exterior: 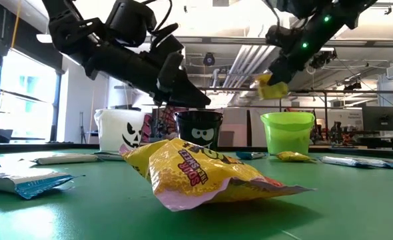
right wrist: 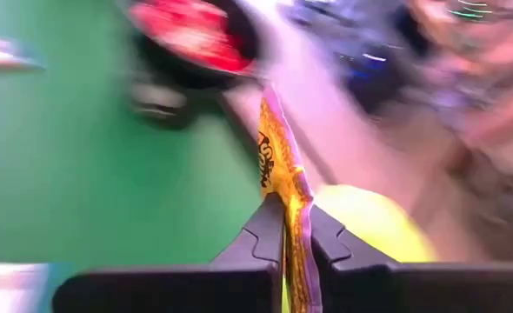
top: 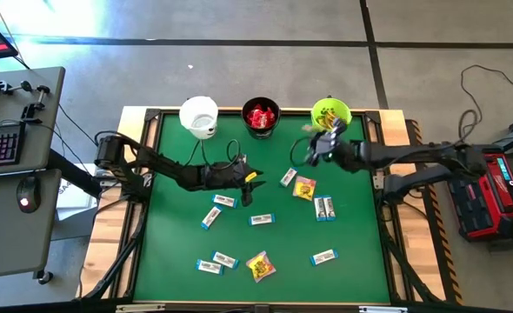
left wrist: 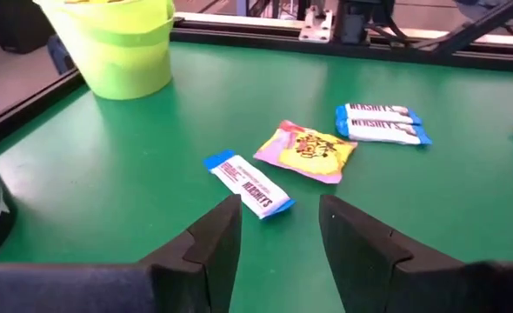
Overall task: Sort candy by brand, put in halloween buckets
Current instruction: Put the yellow candy into the green bucket
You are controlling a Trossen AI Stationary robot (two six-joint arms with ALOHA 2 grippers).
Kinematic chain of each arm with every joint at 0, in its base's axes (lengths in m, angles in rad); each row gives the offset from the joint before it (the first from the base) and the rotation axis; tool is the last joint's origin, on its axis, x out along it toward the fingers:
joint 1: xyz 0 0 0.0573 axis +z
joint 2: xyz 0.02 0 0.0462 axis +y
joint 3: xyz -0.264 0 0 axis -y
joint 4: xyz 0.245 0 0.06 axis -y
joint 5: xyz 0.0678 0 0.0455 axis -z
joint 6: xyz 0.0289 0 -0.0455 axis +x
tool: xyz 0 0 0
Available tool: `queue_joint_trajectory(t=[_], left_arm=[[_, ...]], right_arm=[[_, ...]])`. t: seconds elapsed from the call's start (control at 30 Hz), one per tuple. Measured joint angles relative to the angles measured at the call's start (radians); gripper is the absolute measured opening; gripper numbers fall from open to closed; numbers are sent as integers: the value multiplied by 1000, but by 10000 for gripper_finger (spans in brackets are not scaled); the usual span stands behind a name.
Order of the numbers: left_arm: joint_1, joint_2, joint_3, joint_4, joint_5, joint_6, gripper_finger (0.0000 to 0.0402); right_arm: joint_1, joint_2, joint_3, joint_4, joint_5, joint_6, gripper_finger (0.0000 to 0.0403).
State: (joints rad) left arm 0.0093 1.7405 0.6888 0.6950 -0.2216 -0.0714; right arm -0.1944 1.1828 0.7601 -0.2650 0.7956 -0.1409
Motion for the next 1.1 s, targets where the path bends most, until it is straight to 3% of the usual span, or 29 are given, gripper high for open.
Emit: queue_joint_trajectory(t=[0.1, 0.4, 0.6, 0.77, 0.9, 1.1], left_arm=[[-9, 0, 0, -2, -1, 2, 149], [-10, 0, 0, -28, -2, 15, 149], [-10, 0, 0, -28, -2, 22, 149], [-10, 0, 0, -28, -19, 22, 149], [-10, 0, 0, -30, -28, 23, 149], [-10, 0, 0, -54, -28, 29, 149]], right_arm=[[-95, -22, 0, 4, 38, -74, 0], [-360, 44, 0, 37, -47, -179, 0], [-446, 120, 0, 71, -83, -193, 0], [-480, 196, 0, 71, -180, -174, 6], [-479, 234, 1, 72, -186, -175, 44], [-478, 197, 2, 63, -211, -164, 137]])
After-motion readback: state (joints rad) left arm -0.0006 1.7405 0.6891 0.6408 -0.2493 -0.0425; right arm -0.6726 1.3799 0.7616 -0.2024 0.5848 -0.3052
